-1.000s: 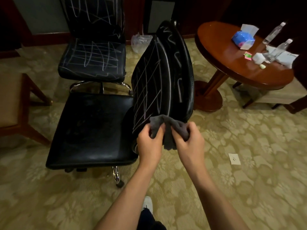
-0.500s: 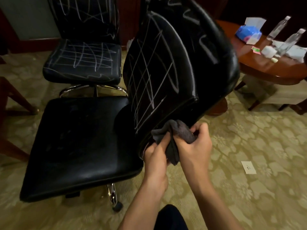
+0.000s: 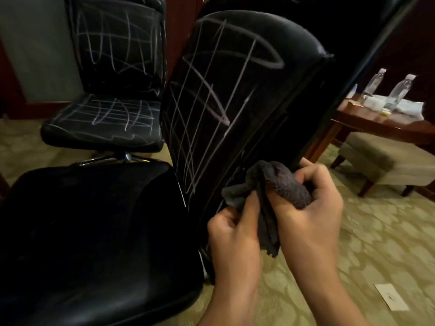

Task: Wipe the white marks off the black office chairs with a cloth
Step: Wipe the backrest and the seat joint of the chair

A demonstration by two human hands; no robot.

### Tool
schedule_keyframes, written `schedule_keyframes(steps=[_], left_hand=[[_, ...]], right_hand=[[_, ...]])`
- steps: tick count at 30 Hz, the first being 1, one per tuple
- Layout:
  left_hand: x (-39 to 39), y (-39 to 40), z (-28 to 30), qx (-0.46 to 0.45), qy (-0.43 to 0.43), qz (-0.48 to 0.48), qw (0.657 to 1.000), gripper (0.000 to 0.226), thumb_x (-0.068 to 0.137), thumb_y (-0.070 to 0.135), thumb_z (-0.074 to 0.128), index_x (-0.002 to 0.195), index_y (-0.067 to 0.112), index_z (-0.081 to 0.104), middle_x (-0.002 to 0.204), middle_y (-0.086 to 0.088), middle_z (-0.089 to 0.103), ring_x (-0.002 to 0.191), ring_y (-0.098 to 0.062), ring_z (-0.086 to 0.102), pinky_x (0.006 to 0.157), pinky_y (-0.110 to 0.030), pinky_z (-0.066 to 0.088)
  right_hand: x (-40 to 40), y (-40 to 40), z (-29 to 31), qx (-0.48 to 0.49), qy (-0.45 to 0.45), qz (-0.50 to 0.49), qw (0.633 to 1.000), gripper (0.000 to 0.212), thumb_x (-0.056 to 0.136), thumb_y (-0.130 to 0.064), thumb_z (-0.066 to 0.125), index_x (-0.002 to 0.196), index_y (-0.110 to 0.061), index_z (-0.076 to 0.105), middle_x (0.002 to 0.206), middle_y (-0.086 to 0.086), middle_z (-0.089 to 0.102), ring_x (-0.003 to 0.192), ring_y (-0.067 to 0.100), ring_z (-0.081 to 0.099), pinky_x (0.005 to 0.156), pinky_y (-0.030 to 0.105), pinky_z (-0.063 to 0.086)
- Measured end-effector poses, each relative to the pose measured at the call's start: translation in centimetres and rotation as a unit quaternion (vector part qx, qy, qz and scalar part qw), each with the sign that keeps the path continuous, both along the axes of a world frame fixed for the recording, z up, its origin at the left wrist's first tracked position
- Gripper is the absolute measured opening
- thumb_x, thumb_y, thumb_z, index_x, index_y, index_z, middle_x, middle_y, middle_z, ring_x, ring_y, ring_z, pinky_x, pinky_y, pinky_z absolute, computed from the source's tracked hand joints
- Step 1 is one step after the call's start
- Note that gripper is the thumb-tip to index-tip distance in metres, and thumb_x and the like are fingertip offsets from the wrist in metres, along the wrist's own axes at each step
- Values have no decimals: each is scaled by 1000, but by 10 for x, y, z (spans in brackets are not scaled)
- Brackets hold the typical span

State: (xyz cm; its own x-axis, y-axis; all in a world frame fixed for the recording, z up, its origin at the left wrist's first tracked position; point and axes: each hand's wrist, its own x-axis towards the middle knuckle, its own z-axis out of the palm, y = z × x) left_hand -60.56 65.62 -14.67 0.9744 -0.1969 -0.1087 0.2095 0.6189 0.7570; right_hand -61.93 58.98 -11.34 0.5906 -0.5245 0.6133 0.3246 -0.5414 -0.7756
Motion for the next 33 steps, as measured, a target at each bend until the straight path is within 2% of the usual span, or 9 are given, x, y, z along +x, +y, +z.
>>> schedule_keyframes(steps=[2,5,8,10,15,21,27,29,33], left_hand=[[-2,-3,-15,-4,5,9,1000,24,80,35,68,80,14,80,80,-10,76,72,-20,71,61,-31,51],[1,0,-48,-3,28,10,1000,21,90,23,67,77,12,80,84,-14,77,81,-28,74,68,-35,55],[3,7,-82,19,52,-1,998,27,92,20,66,71,6,75,65,-10,70,53,-17,66,48,-23,47],[2,10,-89,24,68,4,997,26,94,13,64,71,2,70,53,-9,62,38,-10,55,37,-17,37],[0,1,-65,61,0,25,998,28,94,27,65,71,11,69,51,1,56,44,-10,47,39,-19,34],[-2,-22,-30,-11,-2,16,1000,30,97,28,63,72,12,66,45,6,53,37,-5,41,36,-18,31],[-6,-26,-130,64,85,68,992,38,99,23,62,65,7,58,43,0,45,34,-9,38,35,-19,28],[-7,-24,-158,105,111,56,987,36,98,25,63,69,4,64,43,0,49,33,-9,39,35,-20,30],[-4,-30,-153,103,37,80,991,34,92,37,68,81,5,74,54,3,61,45,-8,51,44,-22,39]], right_hand=[[2,-3,-15,-14,-12,7,1000,29,70,-24,73,72,-21,44,111,-5,66,114,8,60,76,16,46],[7,-4,-54,2,-17,25,1000,30,70,-29,73,73,-22,44,98,-17,63,114,13,60,81,30,50],[9,-4,-99,19,3,28,999,32,76,-13,77,72,-17,46,97,-15,66,118,-10,52,84,24,44],[9,-4,-114,-1,0,19,1000,32,76,-8,78,72,-16,47,97,-4,66,117,-13,50,84,24,43],[17,-16,-67,-90,-59,19,994,25,78,-20,71,74,-23,46,93,-3,63,91,12,63,74,38,50],[18,-28,-18,-142,-62,11,988,24,84,-15,73,80,-8,51,74,-7,53,67,0,49,60,15,38],[18,-32,-132,-58,26,65,996,28,81,-4,74,78,-11,48,76,-6,59,74,11,58,65,32,45],[15,-35,-161,-54,62,83,993,27,80,0,74,77,-11,50,83,-8,64,85,3,63,70,27,47],[18,-49,-145,-84,33,76,993,18,83,1,72,85,-9,57,97,-7,67,99,-1,63,82,25,50]])
